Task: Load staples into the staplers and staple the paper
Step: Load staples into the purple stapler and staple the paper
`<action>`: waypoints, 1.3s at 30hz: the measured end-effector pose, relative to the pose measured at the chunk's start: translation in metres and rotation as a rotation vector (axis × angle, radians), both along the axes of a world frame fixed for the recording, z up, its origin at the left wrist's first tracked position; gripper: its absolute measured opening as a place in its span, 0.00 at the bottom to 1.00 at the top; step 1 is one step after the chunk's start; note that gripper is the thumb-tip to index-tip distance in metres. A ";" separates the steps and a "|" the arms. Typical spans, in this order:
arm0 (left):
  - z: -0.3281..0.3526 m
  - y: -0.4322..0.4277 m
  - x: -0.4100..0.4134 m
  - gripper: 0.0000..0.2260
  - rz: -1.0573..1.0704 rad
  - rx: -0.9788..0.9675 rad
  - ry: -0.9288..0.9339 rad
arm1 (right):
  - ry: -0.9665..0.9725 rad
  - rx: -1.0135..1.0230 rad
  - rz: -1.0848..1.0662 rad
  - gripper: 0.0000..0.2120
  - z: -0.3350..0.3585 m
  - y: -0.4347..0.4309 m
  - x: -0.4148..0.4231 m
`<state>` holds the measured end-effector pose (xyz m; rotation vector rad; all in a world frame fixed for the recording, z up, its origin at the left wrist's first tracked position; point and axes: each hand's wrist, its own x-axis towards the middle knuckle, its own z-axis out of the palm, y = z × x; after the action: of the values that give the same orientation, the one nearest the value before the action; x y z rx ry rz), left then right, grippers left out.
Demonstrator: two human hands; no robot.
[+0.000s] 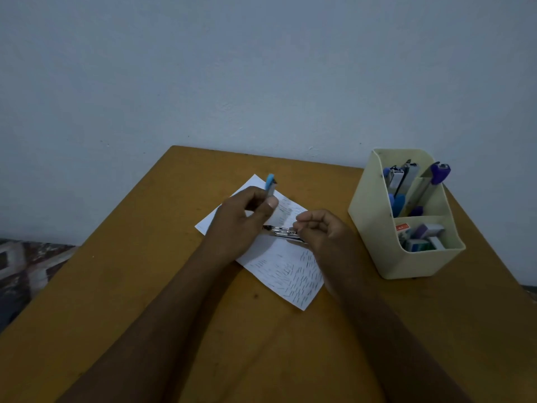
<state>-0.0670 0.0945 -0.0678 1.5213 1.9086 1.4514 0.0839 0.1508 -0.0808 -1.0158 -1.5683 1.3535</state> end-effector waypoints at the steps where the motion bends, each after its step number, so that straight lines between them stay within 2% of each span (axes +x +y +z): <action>1: 0.000 0.000 -0.005 0.10 0.039 0.004 -0.029 | -0.001 -0.001 -0.002 0.05 0.000 0.001 0.001; 5: 0.001 -0.007 -0.023 0.09 0.040 -0.016 -0.367 | 0.026 -0.025 0.010 0.08 0.001 0.005 0.006; 11: 0.008 -0.016 -0.036 0.10 0.008 -0.149 -0.472 | 0.058 -0.129 0.146 0.11 0.007 0.010 0.020; 15: 0.009 -0.017 -0.040 0.10 -0.014 -0.174 -0.656 | 0.225 -0.332 0.263 0.17 0.013 0.016 0.027; 19: 0.009 -0.016 -0.043 0.11 -0.101 -0.131 -0.839 | 0.401 -0.359 0.198 0.13 0.012 0.016 0.025; 22: 0.012 -0.019 -0.042 0.12 -0.190 -0.158 -0.732 | 0.573 -0.370 0.142 0.11 0.012 0.017 0.022; 25: 0.015 -0.023 -0.035 0.13 -0.256 -0.239 -0.451 | 0.644 -0.350 0.105 0.11 0.014 0.017 0.021; 27: 0.017 -0.022 -0.028 0.10 -0.273 -0.269 -0.236 | 0.660 -0.345 0.101 0.11 0.014 0.017 0.021; 29: 0.016 -0.020 -0.022 0.08 -0.270 -0.289 -0.104 | 0.663 -0.345 0.103 0.11 0.014 0.016 0.021; 39: 0.001 -0.015 0.000 0.08 -0.219 -0.226 0.212 | 0.610 -0.345 0.065 0.13 0.008 0.018 0.019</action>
<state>-0.0672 0.0790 -0.0665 1.7648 1.8739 0.9806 0.1032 0.1683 -0.0732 -0.6495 -0.9384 1.8085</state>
